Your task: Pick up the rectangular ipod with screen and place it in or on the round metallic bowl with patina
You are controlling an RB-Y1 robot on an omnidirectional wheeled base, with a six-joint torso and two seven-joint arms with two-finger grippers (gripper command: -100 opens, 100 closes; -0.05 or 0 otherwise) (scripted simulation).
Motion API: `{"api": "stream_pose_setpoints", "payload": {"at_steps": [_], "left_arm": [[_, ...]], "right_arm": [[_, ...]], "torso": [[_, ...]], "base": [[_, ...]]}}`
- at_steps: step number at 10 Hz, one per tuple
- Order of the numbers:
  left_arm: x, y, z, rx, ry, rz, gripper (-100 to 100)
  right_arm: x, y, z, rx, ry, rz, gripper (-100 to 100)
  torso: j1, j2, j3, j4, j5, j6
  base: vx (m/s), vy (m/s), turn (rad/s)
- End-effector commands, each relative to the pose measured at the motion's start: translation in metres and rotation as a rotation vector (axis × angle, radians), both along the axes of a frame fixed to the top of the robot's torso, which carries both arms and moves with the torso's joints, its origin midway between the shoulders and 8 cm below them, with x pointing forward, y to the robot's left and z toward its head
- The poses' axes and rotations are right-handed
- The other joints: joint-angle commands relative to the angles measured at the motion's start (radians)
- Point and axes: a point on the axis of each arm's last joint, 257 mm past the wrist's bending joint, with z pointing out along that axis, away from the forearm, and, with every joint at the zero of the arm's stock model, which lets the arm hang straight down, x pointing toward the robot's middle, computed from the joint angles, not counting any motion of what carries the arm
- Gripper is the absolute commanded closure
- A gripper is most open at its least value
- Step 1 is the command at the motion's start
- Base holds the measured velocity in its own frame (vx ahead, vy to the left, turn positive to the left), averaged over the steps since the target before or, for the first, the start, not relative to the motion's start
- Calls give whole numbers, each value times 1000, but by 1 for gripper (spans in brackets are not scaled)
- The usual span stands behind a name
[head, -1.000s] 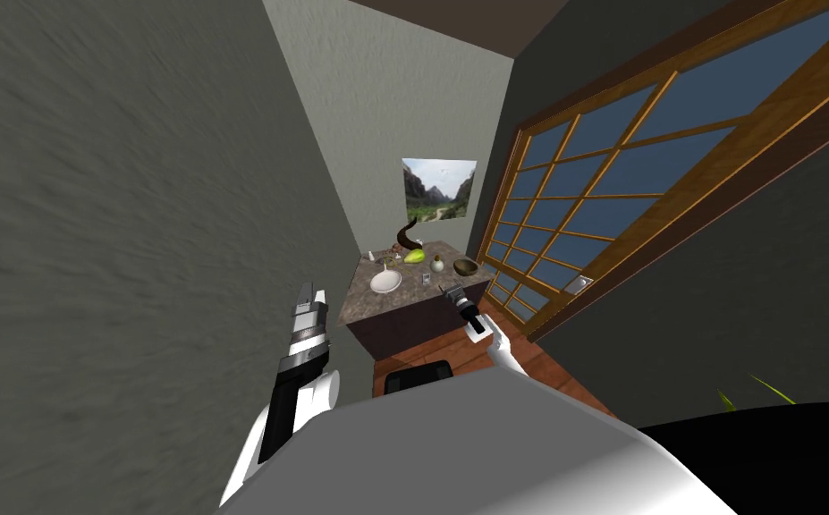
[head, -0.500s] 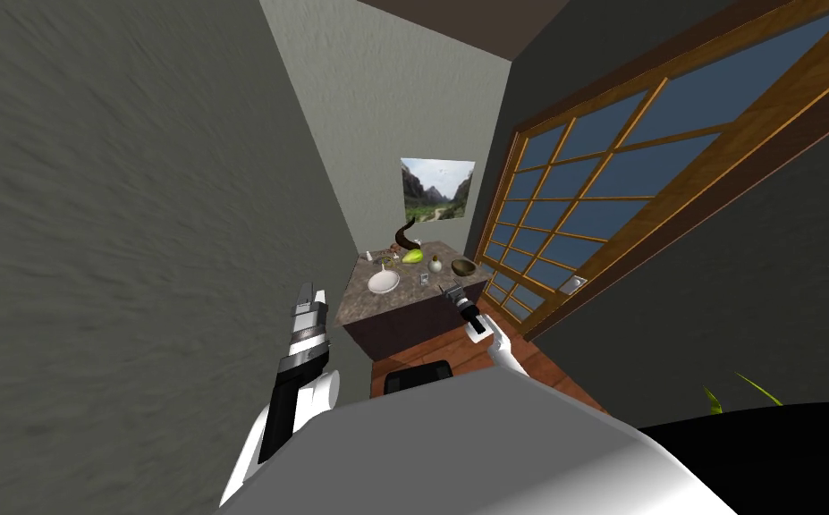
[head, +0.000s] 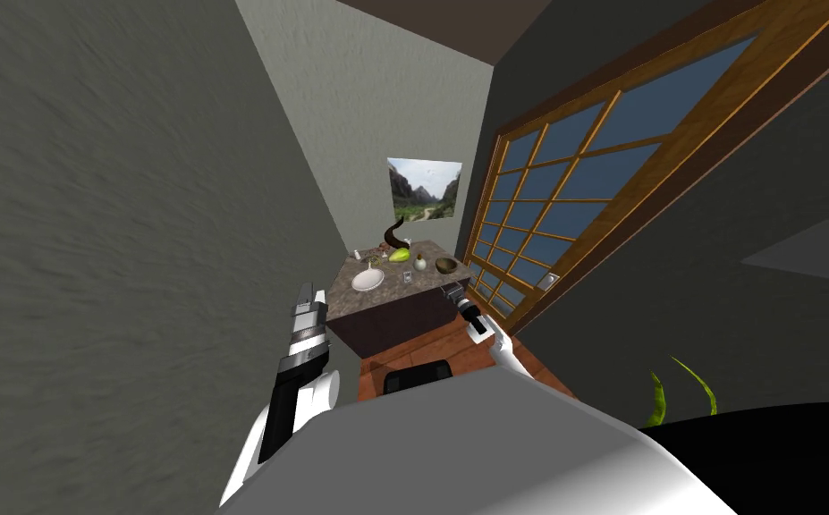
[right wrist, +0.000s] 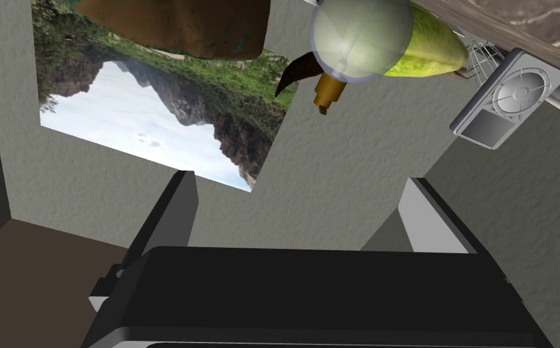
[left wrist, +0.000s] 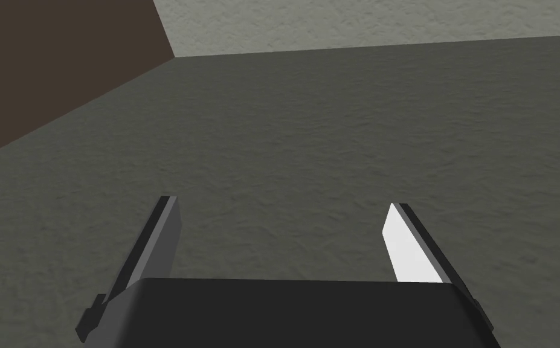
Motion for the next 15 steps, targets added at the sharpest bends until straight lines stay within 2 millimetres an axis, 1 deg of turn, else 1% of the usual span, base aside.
{"api": "stream_pose_setpoints", "payload": {"at_steps": [1, 3, 4, 5, 6, 7, 9, 10, 12, 15], "left_arm": [[0, 0, 0, 0, 0, 0, 0], [0, 0, 0, 0, 0, 0, 0], [0, 0, 0, 0, 0, 0, 0], [0, 0, 0, 0, 0, 0, 0], [0, 0, 0, -1, 0, 0, 0], [0, 0, 0, -1, 0, 0, 0], [0, 0, 0, -1, 0, 0, 0], [0, 0, 0, -1, 0, 0, 0], [0, 0, 0, -1, 0, 0, 0], [0, 0, 0, -1, 0, 0, 0]], "right_arm": [[-2, -1, -5, -21, 8, 0, -100], [-4, -3, -11, -49, 20, 0, -100], [-10, -2, -24, -70, 42, -2, -100], [-12, 0, -28, -66, 46, -4, -100], [-13, 1, -29, -63, 47, -5, -100], [-14, 1, -31, -59, 49, -7, -100], [-17, 5, -35, -42, 53, -15, -100], [-18, 6, -37, -35, 54, -18, -100], [-20, 9, -39, -19, 55, -25, -100], [-22, 18, -42, 25, 54, -43, -100]], "torso": [[0, 0, 0, 0, 0, 0], [-1, -1, -1, 0, 0, 0], [0, -1, -1, 0, 0, 0], [9, -4, -2, -1, 1, -1], [22, -7, -4, -1, 4, -1], [29, -11, -6, -2, 6, -1], [35, -16, -9, -3, 7, -2], [33, -17, -10, -4, 7, -1], [28, -12, -7, -3, 6, -1], [32, -16, -9, -3, 7, -1]], "base": [[-62, -207, -24], [-57, -235, -28], [-6, -72, 93], [43, 131, 137], [99, 231, 58], [125, 239, 29], [179, 275, 88], [129, 205, 47], [90, 180, 59], [169, 205, 95]]}}
